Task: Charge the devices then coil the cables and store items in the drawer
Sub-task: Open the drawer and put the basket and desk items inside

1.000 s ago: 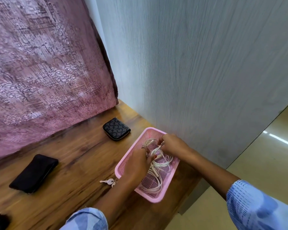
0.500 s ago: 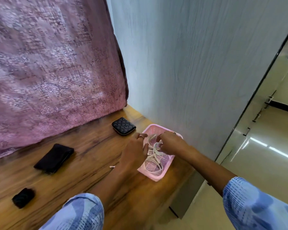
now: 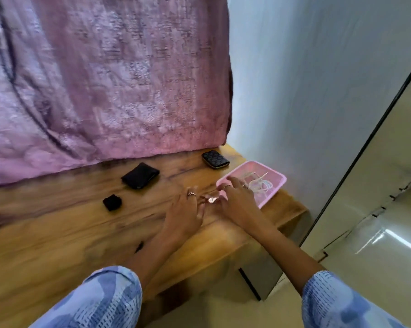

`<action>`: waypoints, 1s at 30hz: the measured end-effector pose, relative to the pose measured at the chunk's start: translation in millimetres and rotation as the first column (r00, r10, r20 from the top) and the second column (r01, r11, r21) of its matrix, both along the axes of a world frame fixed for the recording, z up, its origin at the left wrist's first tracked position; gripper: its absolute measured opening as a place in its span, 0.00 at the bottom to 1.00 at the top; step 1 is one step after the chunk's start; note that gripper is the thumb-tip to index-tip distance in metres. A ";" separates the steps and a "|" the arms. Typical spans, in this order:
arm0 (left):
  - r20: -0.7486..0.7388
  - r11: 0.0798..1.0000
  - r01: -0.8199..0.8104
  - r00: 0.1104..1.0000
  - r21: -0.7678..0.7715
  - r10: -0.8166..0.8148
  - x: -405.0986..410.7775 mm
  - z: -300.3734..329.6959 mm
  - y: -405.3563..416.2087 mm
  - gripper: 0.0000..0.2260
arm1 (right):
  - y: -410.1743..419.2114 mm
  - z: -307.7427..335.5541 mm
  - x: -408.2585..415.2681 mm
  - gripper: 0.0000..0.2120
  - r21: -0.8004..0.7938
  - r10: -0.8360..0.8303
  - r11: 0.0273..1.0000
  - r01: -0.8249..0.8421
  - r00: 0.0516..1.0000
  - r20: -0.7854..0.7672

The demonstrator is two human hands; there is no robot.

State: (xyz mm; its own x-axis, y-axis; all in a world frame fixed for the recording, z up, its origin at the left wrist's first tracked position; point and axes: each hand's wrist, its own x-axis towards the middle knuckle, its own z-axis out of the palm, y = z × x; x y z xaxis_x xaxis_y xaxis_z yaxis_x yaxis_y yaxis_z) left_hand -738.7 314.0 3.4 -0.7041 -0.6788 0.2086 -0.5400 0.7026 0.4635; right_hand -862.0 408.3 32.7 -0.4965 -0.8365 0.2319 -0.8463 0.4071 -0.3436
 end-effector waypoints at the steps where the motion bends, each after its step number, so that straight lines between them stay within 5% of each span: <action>1: 0.033 1.000 -0.017 0.999 0.014 0.017 15.2 -3.5 3.4 0.24 | 6.5 -4.3 15.1 0.17 -0.039 -0.006 0.999 0.006 1.000 -0.001; 5: 0.202 0.999 -0.019 0.979 0.028 0.013 64.6 -18.7 17.8 0.27 | 33.7 -27.0 62.1 0.12 -0.189 -0.020 0.982 0.026 0.999 0.035; 9: 0.409 0.999 -0.014 0.912 0.045 -0.006 111.4 -33.7 30.5 0.34 | 44.0 -51.6 106.5 0.11 -0.288 -0.080 0.940 0.182 0.939 0.334; 11: 0.492 0.999 0.037 0.869 0.033 -0.048 131.8 -40.0 30.6 0.33 | 42.4 -60.6 127.3 0.10 -0.263 -0.159 0.899 0.350 0.821 0.548; 14: 0.528 0.998 0.066 0.847 0.015 -0.064 153.1 -48.0 34.1 0.30 | 38.9 -77.4 153.4 0.06 -0.082 -0.275 0.781 0.619 0.459 0.845; 16: 0.529 0.998 0.059 0.847 0.004 -0.052 157.4 -53.1 40.7 0.31 | 39.4 -92.7 170.4 0.05 0.074 -0.323 0.727 0.682 0.244 0.915; 19: 0.516 1.000 0.028 0.856 0.009 -0.029 157.3 -59.7 48.0 0.31 | 41.3 -118.1 191.3 0.07 0.216 -0.343 0.696 0.685 0.053 0.938; 22: 0.518 1.000 0.004 0.855 0.022 -0.015 154.3 -62.6 47.9 0.31 | 42.7 -138.3 199.1 0.07 0.327 -0.366 0.693 0.642 -0.078 0.928; 27: 0.604 1.000 -0.005 0.797 0.005 0.001 142.7 -59.4 52.0 0.31 | 41.0 -158.6 194.5 0.05 0.414 -0.404 0.696 0.586 -0.157 0.901; 30: 0.663 0.999 0.036 0.749 -0.041 0.000 136.1 -59.3 53.2 0.32 | 35.3 -169.1 191.0 0.14 0.432 -0.364 0.692 0.579 -0.236 0.901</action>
State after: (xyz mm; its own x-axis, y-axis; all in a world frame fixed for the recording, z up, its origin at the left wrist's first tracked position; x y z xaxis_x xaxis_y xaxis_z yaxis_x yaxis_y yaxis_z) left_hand -602.6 367.3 -55.9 -0.6900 -0.6662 -0.2831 -0.6855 0.7270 -0.0400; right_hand -671.0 443.6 -136.4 -0.5478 -0.2531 -0.7974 0.7039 0.3757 -0.6028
